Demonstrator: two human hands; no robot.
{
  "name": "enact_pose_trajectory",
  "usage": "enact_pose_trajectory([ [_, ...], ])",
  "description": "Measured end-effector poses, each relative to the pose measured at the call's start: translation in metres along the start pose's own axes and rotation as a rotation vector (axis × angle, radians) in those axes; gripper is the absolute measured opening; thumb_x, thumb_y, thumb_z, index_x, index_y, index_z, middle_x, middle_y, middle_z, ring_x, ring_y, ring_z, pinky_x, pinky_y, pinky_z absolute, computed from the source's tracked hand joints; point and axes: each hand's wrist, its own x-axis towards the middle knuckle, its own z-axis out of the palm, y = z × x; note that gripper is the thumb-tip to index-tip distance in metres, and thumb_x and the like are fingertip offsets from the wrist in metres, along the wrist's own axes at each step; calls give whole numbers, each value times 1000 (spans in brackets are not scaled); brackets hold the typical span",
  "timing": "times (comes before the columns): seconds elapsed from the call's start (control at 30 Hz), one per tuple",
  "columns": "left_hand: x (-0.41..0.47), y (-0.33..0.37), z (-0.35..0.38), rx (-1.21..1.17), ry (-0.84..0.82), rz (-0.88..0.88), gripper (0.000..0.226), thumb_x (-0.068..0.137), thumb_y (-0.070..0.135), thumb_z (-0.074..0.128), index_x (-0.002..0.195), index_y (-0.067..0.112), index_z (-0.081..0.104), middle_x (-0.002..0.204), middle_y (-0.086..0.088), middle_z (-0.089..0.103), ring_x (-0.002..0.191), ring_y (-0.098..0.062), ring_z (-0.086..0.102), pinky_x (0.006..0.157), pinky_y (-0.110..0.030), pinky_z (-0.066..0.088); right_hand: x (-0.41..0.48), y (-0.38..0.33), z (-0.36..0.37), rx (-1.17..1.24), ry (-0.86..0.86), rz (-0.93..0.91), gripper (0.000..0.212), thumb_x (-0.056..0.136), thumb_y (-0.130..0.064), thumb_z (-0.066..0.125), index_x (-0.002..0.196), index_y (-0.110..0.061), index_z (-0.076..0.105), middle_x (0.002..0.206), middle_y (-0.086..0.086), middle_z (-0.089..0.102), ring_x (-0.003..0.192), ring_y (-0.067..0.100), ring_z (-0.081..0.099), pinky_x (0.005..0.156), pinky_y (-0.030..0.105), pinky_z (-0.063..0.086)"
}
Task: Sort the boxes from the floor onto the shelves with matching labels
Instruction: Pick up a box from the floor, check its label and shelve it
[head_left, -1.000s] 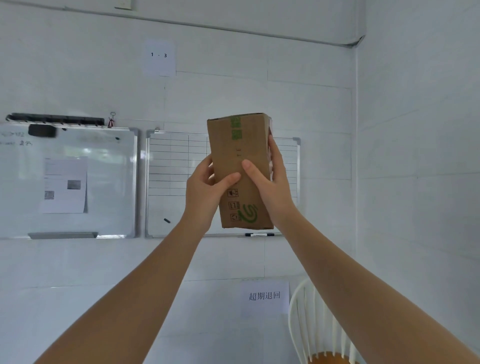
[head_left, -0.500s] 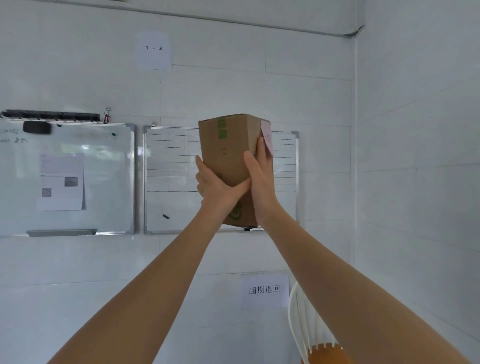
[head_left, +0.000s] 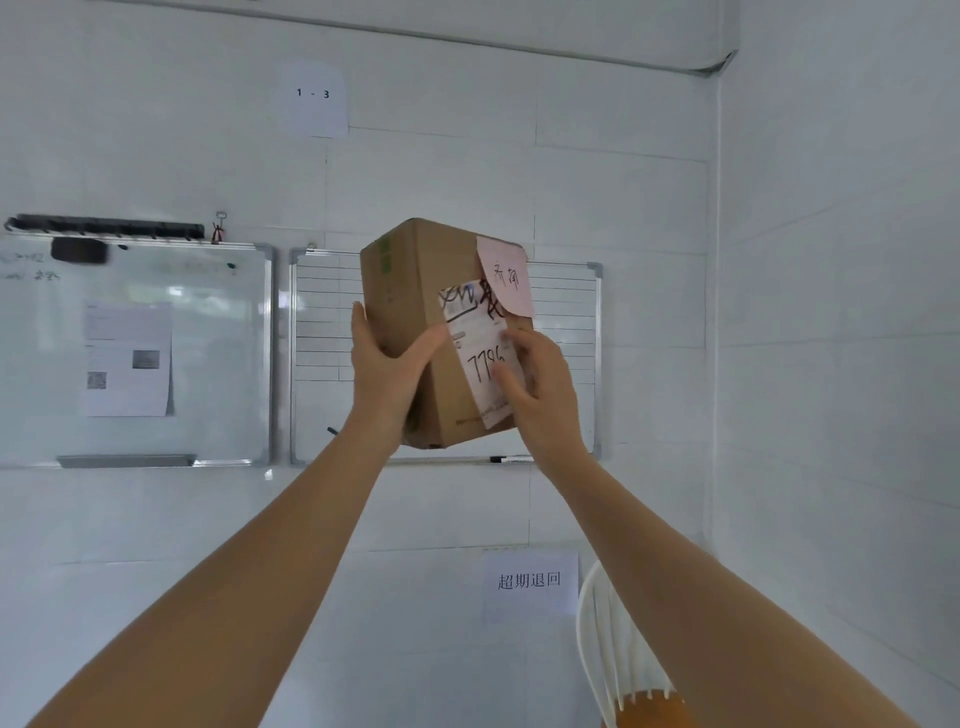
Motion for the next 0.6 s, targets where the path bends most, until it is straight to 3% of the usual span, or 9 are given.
enact_pose_trajectory([
  [0.07, 1, -2, -11, -74, -55, 24, 75, 84, 26, 64, 143, 36, 19, 133, -3, 47, 105, -17, 56, 75, -28, 49, 2, 4, -1, -13, 57, 105, 58, 78, -46, 56, 130, -21, 47, 126, -7, 50, 119, 13, 47, 103, 48, 43],
  [0.13, 1, -2, -19, -137, -85, 26, 62, 88, 23, 58, 140, 35, 26, 122, -4, 53, 93, -11, 58, 66, -23, 48, 6, 2, -5, 30, 50, 229, 80, 72, -56, 63, 140, -23, 36, 141, -6, 43, 132, 15, 40, 108, 49, 38],
  [0.2, 3, 0, -26, -192, -101, 3, 64, 82, 26, 61, 138, 34, 32, 114, -1, 58, 92, -13, 59, 69, -27, 50, 12, 0, -11, 142, -63, 305, 89, 74, -52, 70, 147, -27, 25, 149, -3, 39, 135, 18, 41, 107, 47, 43],
  [0.27, 7, -1, -32, -225, -132, -22, 70, 72, 31, 59, 138, 33, 36, 107, 3, 63, 100, -18, 60, 83, -37, 51, 18, -5, -15, 329, -218, 363, 87, 81, -35, 71, 149, -31, 19, 139, 2, 54, 118, 20, 61, 91, 40, 56],
  [0.33, 10, -3, -38, -225, -174, -31, 70, 69, 31, 55, 138, 31, 40, 105, 4, 65, 105, -22, 60, 90, -42, 51, 23, -9, -15, 444, -320, 384, 75, 84, -22, 69, 146, -29, 28, 123, 5, 67, 98, 19, 71, 76, 34, 60],
  [0.47, 10, -3, -38, -186, -247, -34, 65, 70, 28, 50, 135, 29, 45, 97, 7, 69, 86, -13, 66, 68, -29, 57, 21, -11, -7, 558, -315, 412, 57, 85, -17, 66, 136, -24, 41, 112, 6, 71, 89, 19, 72, 68, 31, 60],
  [0.6, 5, -7, -33, -118, -187, -74, 51, 86, 28, 60, 134, 29, 43, 95, 6, 68, 79, -11, 68, 61, -28, 55, 13, -9, 2, 643, -241, 411, 58, 84, -16, 67, 136, -28, 42, 115, 7, 69, 90, 21, 72, 67, 34, 60],
])
